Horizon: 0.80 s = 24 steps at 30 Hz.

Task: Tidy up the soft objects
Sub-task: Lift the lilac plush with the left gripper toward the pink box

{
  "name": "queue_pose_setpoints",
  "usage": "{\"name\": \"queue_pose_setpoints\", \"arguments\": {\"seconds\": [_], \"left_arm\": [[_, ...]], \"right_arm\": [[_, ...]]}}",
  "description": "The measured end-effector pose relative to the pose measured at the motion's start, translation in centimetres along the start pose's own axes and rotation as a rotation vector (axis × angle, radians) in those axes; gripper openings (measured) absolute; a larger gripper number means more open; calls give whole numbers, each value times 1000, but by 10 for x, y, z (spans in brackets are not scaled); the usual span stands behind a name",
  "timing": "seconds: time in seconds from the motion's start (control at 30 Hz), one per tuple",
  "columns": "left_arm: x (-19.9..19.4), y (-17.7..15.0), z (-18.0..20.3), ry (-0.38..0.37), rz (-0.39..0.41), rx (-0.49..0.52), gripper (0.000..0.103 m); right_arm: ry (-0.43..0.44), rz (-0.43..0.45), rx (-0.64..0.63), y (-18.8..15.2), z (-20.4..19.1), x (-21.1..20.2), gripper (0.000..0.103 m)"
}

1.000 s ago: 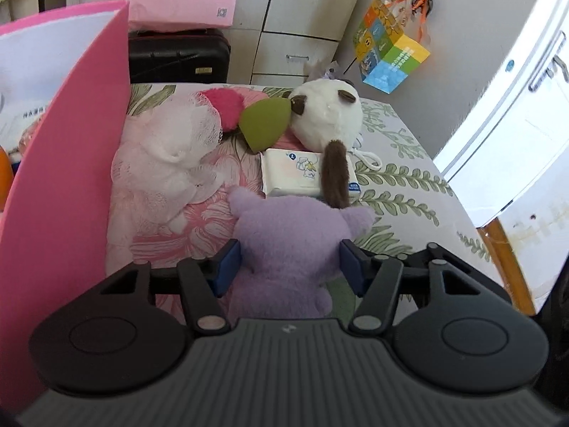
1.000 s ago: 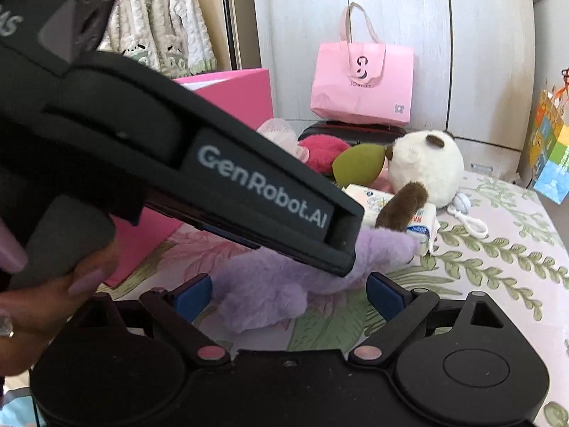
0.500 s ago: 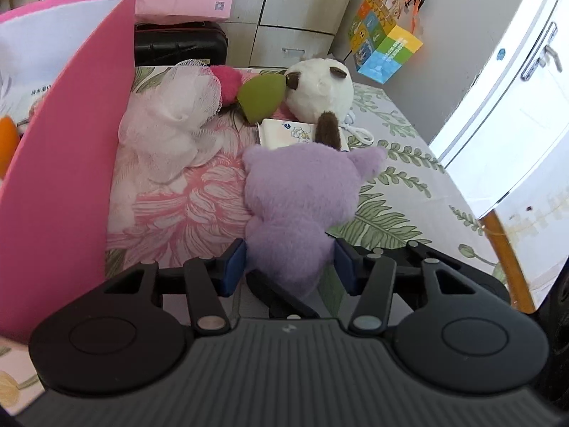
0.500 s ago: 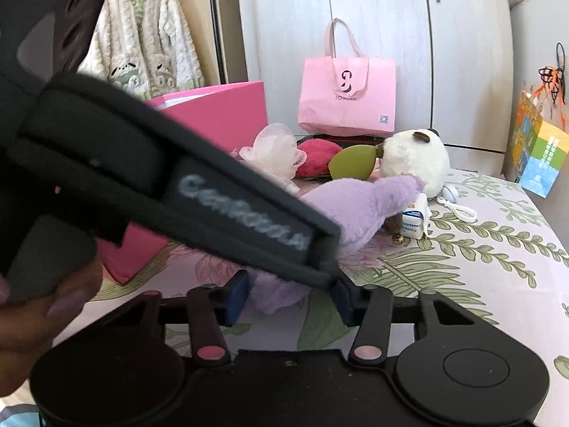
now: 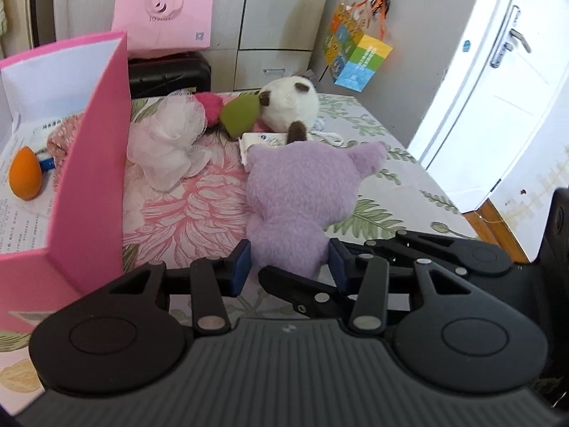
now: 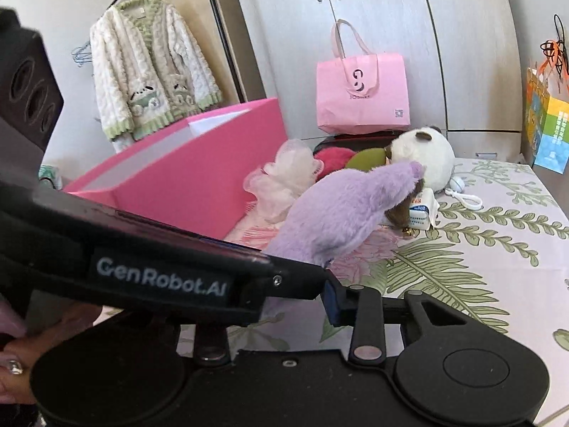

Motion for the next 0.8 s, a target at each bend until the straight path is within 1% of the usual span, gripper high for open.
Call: {"name": "queue_pose_setpoints", "arguments": {"seconds": [0.07,0.23,0.47,0.63,0.8], "left_arm": [[-10,0,2,-7,8,9,45],[-38,-3,6,-25,28,26,45],[-78,-10,8,-43,34,33,45],[-112,-11,3,-37,59,37,45],[-142,-2,-12,-8,82,22,45]], "right_arm": [[-3,-5,-27,3,-8,-10,42],[22,-21,-74,17,-25,-28,42],[12,-47,-174,29,-57,-56,42],[47,-36,-229,43,-81,-72,42],[80,-9,-291,63,-109,-79,42]]}}
Point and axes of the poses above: each gripper's, at about its wrist camera, not at the fingertips, and x roughly the way its jaws point, z to its right, y to its top, the point moved 8 cm from there along x, roughly the way its jaws point, and after that the axes turned 12 degrees about -x, right-handed, at the moved point
